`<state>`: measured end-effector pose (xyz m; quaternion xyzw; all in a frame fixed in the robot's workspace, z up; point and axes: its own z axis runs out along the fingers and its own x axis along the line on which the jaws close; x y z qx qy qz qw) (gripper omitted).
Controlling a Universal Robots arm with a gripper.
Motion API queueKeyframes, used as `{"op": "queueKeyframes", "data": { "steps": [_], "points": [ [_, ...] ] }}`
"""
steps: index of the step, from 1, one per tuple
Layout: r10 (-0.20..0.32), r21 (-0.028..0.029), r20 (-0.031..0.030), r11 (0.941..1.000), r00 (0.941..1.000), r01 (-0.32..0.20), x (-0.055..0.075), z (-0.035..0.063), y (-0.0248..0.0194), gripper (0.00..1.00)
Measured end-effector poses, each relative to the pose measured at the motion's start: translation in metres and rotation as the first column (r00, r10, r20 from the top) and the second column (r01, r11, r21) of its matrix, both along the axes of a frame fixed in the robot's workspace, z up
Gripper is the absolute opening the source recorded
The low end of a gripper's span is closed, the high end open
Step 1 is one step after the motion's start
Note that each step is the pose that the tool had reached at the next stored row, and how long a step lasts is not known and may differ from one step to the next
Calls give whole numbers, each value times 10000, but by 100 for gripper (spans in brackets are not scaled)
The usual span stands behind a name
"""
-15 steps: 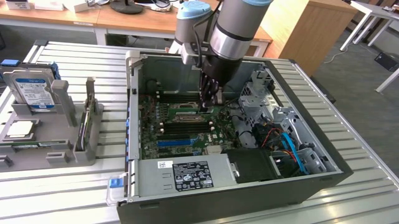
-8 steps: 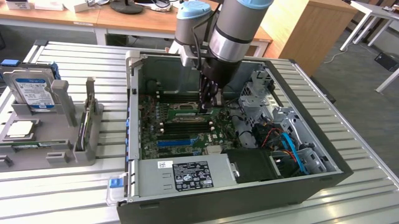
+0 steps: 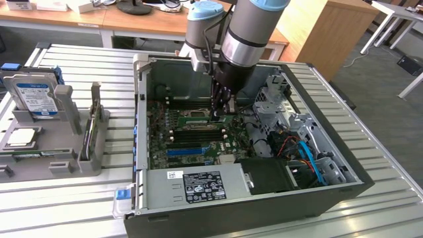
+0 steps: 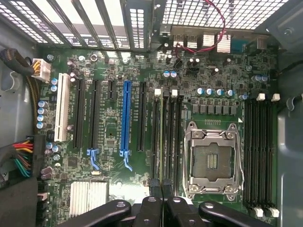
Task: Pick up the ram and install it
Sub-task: 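Insert the ram into the slot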
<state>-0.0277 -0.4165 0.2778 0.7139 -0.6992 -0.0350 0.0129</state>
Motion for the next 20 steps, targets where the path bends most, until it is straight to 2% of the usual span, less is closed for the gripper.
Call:
{"op": "queueKeyframes", "data": {
  "steps": [6, 17, 18, 20],
  "points": [
    [1, 1, 20, 10000, 10000, -1, -7, 1, -49, 12],
    [2, 1, 47, 10000, 10000, -2, -7, -33, -50, 12],
    [2, 2, 124, 10000, 9999, -2, -7, -108, -50, 12],
    [2, -1, 123, 10000, 9999, -2, -7, -107, -50, 12]
  ]
}}
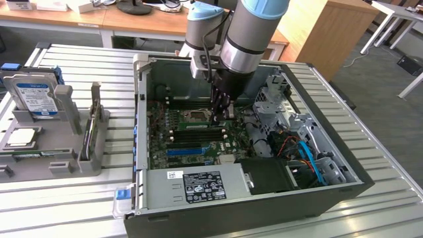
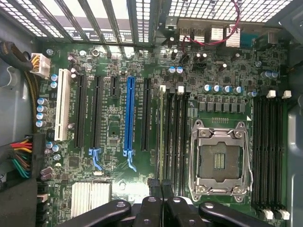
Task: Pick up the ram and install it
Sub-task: 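Insert the ram into the slot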
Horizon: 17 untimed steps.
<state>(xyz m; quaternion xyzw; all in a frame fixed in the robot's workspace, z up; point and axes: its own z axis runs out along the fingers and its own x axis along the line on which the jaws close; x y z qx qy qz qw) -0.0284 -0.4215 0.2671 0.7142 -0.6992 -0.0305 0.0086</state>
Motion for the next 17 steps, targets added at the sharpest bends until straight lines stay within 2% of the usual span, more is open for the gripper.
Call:
{"op": "queueKeyframes", "data": {
  "steps": [17],
  "points": [
    [-77, 2, 1, 10000, 10000, 77, 0, -1, 0, 12]
  ]
}}
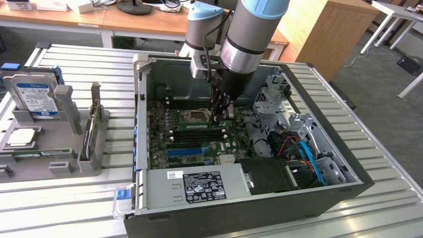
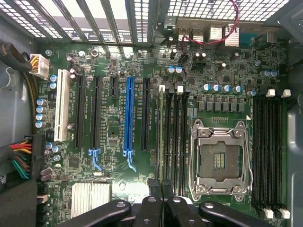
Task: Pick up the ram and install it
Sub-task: 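Insert the ram into the slot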
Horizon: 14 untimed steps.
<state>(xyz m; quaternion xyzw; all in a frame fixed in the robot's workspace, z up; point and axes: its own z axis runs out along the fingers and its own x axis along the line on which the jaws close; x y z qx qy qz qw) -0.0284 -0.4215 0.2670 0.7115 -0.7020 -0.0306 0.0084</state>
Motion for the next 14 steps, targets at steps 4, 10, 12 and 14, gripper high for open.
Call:
{"op": "queueKeyframes", "data": {
  "steps": [4, 10, 12, 14],
  "points": [
    [-18, -2, -1, 10000, 10000, 18, 0, -3, -1, 12],
    [-97, 1, 0, 10000, 10000, 97, 0, -20, 0, 12],
    [-128, 1, 0, 9999, 9999, 128, 0, -28, 0, 12],
    [-156, 0, 0, 9999, 9999, 156, -1, -36, 0, 12]
  ]
}}
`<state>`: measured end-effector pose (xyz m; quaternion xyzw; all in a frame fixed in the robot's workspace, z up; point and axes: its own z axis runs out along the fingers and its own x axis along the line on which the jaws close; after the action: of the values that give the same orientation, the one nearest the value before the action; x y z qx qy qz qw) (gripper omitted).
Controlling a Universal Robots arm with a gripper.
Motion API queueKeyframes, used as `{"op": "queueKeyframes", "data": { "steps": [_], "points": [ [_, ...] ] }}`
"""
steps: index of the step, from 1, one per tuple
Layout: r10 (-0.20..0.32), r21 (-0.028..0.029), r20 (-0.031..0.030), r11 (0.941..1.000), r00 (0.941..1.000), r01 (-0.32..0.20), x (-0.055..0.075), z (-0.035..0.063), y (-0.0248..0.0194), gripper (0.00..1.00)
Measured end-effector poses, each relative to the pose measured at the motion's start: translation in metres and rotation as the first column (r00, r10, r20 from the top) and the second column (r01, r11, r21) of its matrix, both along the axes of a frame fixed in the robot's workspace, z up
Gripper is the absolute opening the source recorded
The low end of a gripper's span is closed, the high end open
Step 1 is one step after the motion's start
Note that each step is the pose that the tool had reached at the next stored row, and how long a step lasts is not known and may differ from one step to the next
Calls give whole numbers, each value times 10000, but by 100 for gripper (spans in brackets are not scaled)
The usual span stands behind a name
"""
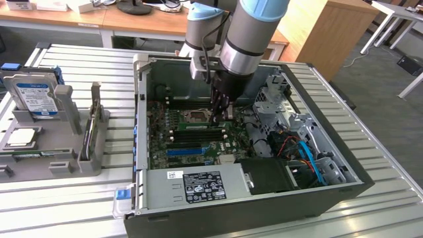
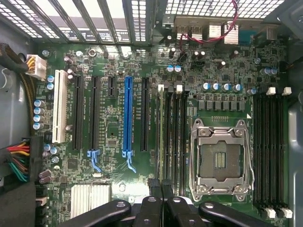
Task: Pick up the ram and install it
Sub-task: 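Insert the ram into the slot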
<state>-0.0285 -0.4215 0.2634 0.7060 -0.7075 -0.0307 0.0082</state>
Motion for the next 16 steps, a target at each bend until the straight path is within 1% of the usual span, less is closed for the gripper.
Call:
{"op": "queueKeyframes", "data": {
  "steps": [2, 3, 16],
  "points": [
    [-27, 0, 1, 10000, 10000, 27, -1, -10, 0, 12],
    [-399, -1, 0, 9992, 9992, 399, -25, -157, 0, 12],
    [-399, 0, 0, 9992, 9992, 399, -25, -157, 0, 12]
  ]
}}
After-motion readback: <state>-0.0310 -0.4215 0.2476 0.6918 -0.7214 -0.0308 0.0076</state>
